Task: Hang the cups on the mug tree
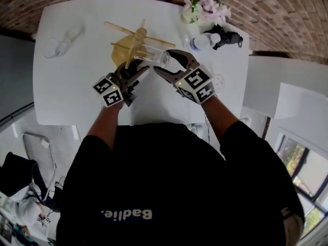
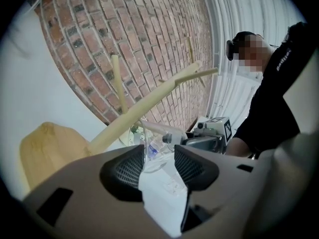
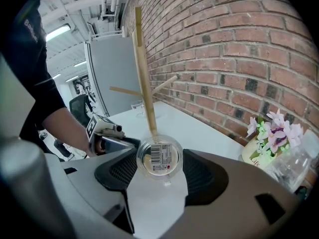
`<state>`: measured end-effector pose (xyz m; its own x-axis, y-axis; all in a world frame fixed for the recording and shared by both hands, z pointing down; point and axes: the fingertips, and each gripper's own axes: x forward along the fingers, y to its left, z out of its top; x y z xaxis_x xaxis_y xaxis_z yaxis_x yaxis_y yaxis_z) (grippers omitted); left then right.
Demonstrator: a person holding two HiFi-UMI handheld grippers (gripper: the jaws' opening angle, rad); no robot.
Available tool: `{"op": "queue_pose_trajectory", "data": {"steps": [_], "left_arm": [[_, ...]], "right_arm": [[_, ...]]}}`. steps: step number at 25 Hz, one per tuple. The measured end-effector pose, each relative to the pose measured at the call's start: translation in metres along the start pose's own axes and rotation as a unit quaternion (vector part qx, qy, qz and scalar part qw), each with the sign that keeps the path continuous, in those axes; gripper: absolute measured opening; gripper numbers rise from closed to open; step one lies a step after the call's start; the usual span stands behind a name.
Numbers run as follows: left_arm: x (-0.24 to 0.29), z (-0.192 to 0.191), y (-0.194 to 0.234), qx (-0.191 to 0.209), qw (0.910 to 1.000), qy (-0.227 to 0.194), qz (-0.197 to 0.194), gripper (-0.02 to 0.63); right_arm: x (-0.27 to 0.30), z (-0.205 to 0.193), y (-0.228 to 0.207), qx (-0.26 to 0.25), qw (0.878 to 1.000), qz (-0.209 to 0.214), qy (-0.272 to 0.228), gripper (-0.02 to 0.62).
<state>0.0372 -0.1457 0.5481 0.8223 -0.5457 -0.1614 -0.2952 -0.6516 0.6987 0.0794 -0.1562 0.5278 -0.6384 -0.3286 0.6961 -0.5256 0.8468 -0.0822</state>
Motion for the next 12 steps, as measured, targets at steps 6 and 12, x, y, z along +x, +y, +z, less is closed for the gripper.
{"op": "queue_pose_trajectory", "data": {"steps": [6,12], "left_arm": [[-0.0010,-0.0024,0.0036,0.009,0.9999,0.013,0.005,0.190],[-0.0026,-0.0052,0.0067,0.015,0.9996,0.024,0.008,0.195]], "right_arm": [[0.0055,-0.0048,-0.0005,0.008,1.000,-0.002,-0.002,0.299],[0.0100,-0.0096,-0.0007,0.012,1.000,-0.006,-0.003,0.299]]}}
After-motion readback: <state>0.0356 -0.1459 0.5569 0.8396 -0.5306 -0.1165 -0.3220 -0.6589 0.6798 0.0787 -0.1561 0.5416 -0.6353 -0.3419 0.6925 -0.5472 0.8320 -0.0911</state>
